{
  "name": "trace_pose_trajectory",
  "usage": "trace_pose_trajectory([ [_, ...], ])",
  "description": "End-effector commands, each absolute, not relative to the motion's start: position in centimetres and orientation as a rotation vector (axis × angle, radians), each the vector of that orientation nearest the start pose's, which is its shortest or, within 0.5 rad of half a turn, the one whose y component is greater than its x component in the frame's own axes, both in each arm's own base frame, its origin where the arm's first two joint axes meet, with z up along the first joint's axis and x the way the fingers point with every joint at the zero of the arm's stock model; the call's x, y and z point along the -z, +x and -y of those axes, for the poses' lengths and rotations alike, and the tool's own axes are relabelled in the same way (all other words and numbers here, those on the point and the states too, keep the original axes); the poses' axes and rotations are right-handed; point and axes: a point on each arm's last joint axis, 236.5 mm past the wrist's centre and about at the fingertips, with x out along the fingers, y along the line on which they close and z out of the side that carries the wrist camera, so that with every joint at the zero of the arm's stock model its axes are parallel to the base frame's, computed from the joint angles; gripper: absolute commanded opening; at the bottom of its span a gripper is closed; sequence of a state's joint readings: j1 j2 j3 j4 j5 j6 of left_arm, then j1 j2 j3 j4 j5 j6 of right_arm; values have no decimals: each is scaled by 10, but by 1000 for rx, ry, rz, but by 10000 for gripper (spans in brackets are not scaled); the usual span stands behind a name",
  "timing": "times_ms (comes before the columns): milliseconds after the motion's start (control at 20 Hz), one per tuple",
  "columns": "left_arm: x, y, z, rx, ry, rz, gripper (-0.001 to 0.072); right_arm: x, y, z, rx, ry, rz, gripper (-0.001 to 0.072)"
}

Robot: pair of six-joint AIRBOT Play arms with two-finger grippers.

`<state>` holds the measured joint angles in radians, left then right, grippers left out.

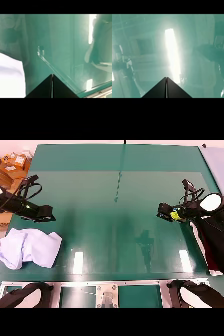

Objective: Fold the shirts.

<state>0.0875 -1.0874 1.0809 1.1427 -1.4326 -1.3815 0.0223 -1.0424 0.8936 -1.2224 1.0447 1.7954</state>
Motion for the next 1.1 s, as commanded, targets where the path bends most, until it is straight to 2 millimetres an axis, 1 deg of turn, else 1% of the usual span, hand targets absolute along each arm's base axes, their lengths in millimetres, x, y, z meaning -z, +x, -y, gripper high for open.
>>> trace_pose_trajectory([
  [0, -48, 301, 57, 312, -212, -1375, 25, -16, 336, -78, -47, 516, -1208, 18],
  [50, -44, 300, 45, 252, -190, -1394, 25, -16, 336, -78, -47, 516, -1208, 19],
  [100, -38, 297, 25, 160, -152, -1418, 25, -16, 336, -78, -47, 516, -1208, 19],
  [150, -34, 294, 1, 55, -108, -1437, 26, -16, 336, -78, -47, 516, -1208, 18],
  [200, -31, 290, -27, -72, -53, -1453, 27, -16, 336, -78, -47, 516, -1208, 19],
  [250, -27, 283, -54, -188, 6, -1471, 188, -16, 336, -78, -47, 517, -1208, 18],
  [300, -22, 275, -74, -279, 52, -1492, 599, -16, 336, -78, -47, 516, -1208, 19],
  [350, -14, 265, -89, -359, 75, -1514, 701, -16, 336, -78, -47, 516, -1208, 19],
  [400, 0, 256, -95, -377, 83, -1540, 680, -16, 336, -78, -47, 516, -1208, 18],
  [500, 30, 244, -101, -379, 64, -1568, 681, -16, 336, -78, -47, 516, -1208, 19],
  [650, 69, 238, -107, -370, 36, -1536, 680, -16, 336, -78, -47, 516, -1208, 19],
  [800, 99, 230, -109, -358, 13, -1507, 679, -16, 336, -78, -47, 517, -1208, 19],
  [850, 106, 228, -106, -349, 9, -1502, 654, -16, 336, -78, -47, 517, -1208, 18],
  [900, 109, 227, -102, -341, -9, -1502, 426, -16, 336, -78, -47, 516, -1208, 19],
  [950, 109, 229, -100, -337, -21, -1496, 50, -16, 336, -78, -47, 516, -1208, 19],
  [1000, 107, 233, -97, -328, -35, -1488, 25, -16, 336, -78, -47, 516, -1208, 19],
  [1050, 101, 237, -95, -323, -52, -1483, 25, -16, 336, -78, -47, 517, -1208, 18],
])
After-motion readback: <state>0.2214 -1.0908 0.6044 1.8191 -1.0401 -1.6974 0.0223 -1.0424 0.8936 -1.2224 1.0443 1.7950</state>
